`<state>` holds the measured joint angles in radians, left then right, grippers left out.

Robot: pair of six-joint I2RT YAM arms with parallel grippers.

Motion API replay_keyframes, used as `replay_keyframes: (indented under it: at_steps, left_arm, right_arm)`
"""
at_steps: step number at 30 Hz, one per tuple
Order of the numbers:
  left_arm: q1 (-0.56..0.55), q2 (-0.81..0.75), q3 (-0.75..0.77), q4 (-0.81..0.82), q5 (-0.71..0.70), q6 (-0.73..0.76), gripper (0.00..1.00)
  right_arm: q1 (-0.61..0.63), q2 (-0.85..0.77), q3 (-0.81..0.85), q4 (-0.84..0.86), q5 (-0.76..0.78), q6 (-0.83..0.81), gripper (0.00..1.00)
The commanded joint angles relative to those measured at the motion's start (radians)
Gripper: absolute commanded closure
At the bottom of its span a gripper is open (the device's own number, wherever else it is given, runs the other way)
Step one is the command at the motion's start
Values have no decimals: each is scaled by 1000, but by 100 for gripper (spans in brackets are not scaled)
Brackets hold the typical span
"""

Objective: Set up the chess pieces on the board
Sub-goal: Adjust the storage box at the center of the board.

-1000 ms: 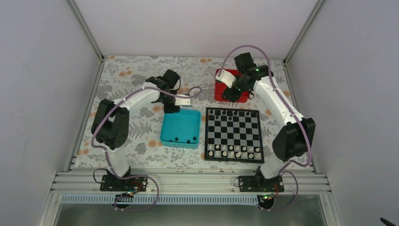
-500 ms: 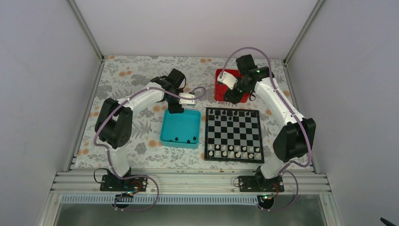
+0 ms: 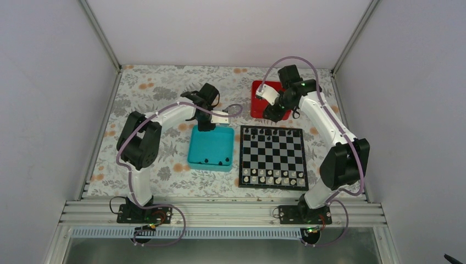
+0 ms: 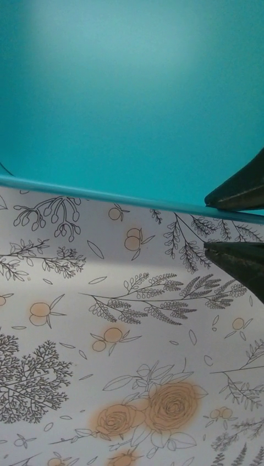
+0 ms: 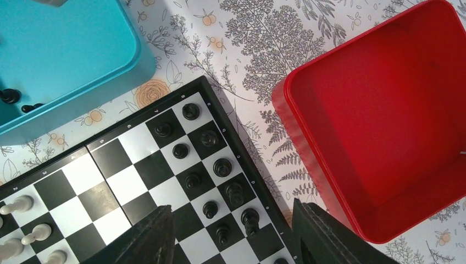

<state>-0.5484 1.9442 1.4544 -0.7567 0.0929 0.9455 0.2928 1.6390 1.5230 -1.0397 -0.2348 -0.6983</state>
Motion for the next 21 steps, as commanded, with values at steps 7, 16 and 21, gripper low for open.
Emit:
replay_keyframes:
  at_steps: [7, 16, 21]
  left_arm:
    - [-7, 2, -40, 33, -21, -12, 89]
    - [18, -15, -80, 39, -71, -52, 95]
    - [40, -24, -82, 18, -108, -97, 97]
  right_arm:
    - [-10, -47, -20, 15, -29, 2, 44]
    - [-11, -53, -21, 14, -31, 3, 44]
    - [-10, -48, -22, 10, -36, 0, 44]
